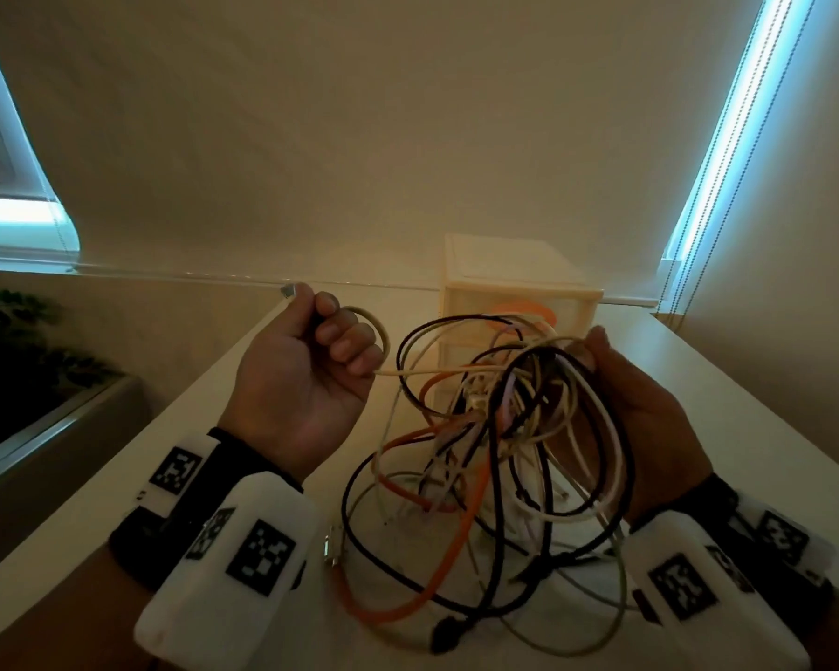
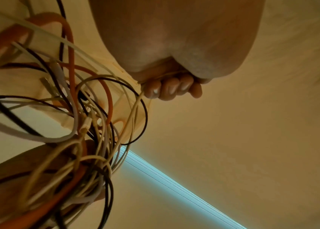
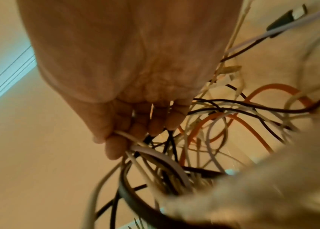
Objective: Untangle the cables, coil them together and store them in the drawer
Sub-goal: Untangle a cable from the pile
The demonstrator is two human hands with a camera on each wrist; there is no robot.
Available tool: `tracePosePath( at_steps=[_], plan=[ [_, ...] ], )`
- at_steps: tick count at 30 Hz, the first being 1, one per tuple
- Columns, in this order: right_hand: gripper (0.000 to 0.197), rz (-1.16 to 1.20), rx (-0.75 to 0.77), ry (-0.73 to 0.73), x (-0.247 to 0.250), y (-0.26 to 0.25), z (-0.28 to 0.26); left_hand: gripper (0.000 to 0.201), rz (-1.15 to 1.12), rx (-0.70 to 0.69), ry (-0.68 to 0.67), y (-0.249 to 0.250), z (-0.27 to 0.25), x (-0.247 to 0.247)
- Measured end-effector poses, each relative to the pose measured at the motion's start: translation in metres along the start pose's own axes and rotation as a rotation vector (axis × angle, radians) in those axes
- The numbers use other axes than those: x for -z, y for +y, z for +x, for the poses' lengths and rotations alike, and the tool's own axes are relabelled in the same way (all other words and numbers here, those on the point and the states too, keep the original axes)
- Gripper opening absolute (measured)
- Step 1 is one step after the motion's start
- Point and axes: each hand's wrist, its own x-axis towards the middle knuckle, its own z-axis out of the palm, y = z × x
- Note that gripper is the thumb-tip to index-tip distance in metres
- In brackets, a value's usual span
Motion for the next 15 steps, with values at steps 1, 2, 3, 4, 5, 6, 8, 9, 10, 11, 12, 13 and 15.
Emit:
tracePosePath(
  at_steps=[1,2,3,4,5,6,8,9,10,11,12,13,15],
  plan=[
    [0.038,-0.076,-0.024,-0.014,0.001,-0.001,0.002,0.043,0.011,-0.006,-0.001,0.0,0.0,0.0],
    [0.043,-0.21,-0.046,-0.019,0.002,-0.002,0.003,0.043,0.023,-0.011,-0.002,0.001,0.0,0.001],
    [0.047,-0.395,-0.061,-0.017,0.001,-0.004,0.004,0.042,0.036,-0.014,-0.003,0.001,-0.001,0.001],
    [0.049,-0.625,-0.069,-0.011,-0.002,-0.008,0.005,0.041,0.05,-0.015,-0.005,0.0,-0.001,0.001],
    [0.051,-0.883,-0.082,-0.006,-0.008,-0.012,0.006,0.039,0.064,-0.015,-0.005,0.0,-0.001,0.001],
    [0.054,-1.134,-0.093,0.003,-0.014,-0.018,0.008,0.038,0.078,-0.015,-0.007,0.0,-0.002,0.001],
    [0.051,-1.513,-0.035,0.039,-0.02,-0.032,0.013,0.038,0.1,-0.016,-0.019,-0.001,-0.002,0.002],
    [0.048,-1.611,0.031,0.08,-0.022,-0.038,0.014,0.039,0.107,-0.011,-0.026,-0.002,-0.002,0.002],
    [0.047,-1.644,0.108,0.142,-0.022,-0.04,0.016,0.04,0.113,-0.006,-0.033,-0.002,-0.002,0.002],
    [0.048,-1.593,0.198,0.218,-0.021,-0.039,0.017,0.04,0.118,-0.003,-0.039,-0.003,-0.003,0.002],
    [0.049,-1.44,0.27,0.293,-0.02,-0.035,0.02,0.04,0.126,-0.001,-0.047,-0.003,-0.003,0.001],
    [0.048,-1.186,0.293,0.359,-0.016,-0.03,0.023,0.04,0.135,-0.001,-0.052,-0.004,-0.003,0.001],
    [0.043,-0.653,0.144,0.423,-0.012,-0.019,0.028,0.04,0.142,-0.006,-0.051,-0.004,-0.004,0.001]
  ],
)
